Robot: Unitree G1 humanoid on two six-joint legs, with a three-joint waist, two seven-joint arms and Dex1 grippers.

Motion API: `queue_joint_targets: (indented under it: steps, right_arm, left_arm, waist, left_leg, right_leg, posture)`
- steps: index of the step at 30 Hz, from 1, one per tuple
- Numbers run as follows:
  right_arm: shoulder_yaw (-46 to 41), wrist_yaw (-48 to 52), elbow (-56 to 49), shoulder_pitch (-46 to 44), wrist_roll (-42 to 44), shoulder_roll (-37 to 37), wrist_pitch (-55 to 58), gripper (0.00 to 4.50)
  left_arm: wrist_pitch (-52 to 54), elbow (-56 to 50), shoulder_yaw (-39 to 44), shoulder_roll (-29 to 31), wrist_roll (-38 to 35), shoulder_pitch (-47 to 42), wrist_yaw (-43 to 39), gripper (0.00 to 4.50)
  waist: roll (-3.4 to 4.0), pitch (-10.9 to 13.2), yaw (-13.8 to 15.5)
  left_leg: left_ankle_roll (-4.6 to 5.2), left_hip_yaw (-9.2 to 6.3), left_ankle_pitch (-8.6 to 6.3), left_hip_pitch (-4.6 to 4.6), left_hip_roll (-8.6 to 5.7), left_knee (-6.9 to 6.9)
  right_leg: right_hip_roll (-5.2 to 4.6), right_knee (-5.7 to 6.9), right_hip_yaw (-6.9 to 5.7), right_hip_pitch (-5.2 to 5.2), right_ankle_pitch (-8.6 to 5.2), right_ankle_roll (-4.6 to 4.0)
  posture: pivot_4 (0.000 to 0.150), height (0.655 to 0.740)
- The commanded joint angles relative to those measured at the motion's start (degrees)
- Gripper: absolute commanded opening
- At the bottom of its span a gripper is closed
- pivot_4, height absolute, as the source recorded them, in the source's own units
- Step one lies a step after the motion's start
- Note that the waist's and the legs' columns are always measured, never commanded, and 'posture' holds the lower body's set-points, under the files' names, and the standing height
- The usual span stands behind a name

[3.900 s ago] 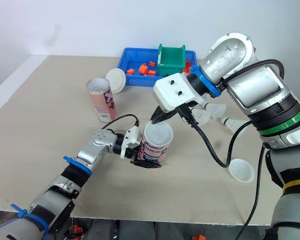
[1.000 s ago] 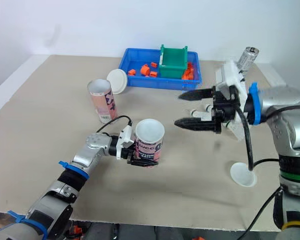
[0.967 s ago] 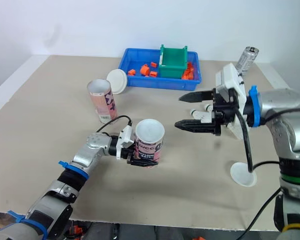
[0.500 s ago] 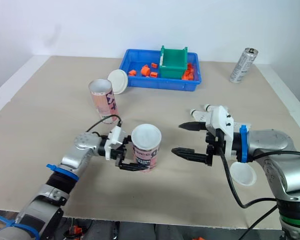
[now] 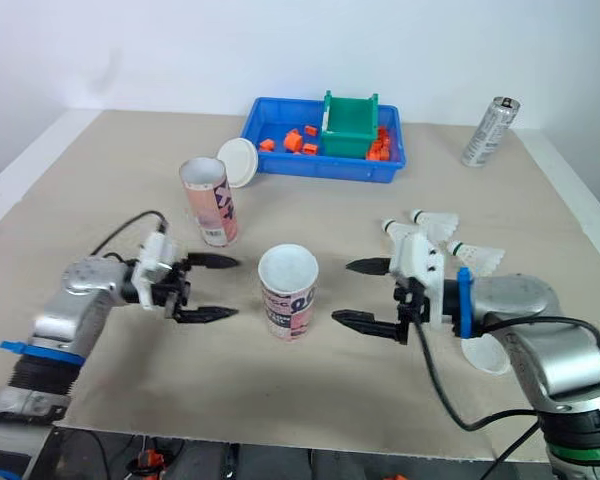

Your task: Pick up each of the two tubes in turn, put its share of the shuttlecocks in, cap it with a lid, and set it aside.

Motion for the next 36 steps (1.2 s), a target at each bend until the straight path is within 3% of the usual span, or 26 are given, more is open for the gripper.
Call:
queue_joint_targets:
  steps: [1,10,36]
  right_arm:
    - [1.4,-1.8,0.1,-1.1,-0.6,3.2,-2.1,4.5]
    - [5.9,-2.9,2.5,-2.8,-3.4,8.2,-4.3,4.5]
    - [15.0,-2.8,13.5,-10.2,-11.2,19.9,-14.0,4.5]
  left_arm:
    - [11.9,-9.9,5.1,5.1,-9.9,1.0,1.1,4.48]
    - [20.9,-19.5,7.6,14.7,-15.9,5.9,-0.2,4.48]
    - [16.6,-17.3,5.6,9.7,-12.6,5.2,3.8,4.48]
  waist:
    - [-0.01,0.0,0.0]
    - [-0.07,0.1,0.1]
    - [-0.13,0.1,0.0]
  left_leg:
    - [0.0,0.01,0.0,0.0,0.01,0.0]
    - [-0.01,0.02,0.0,0.04,0.03,0.01]
    - [-0.08,0.05,0.04,0.04,0.05,0.0]
  right_leg:
    - [-0.01,0.0,0.0,-0.01,-0.03,-0.06]
    - [-0.02,0.0,-0.05,-0.01,-0.05,-0.22]
    - [0.01,0.0,-0.05,-0.02,0.0,-0.27]
  posture:
    - [0.15,0.7355]
    - [0.15,0.7355]
    - [0.15,0.7355]
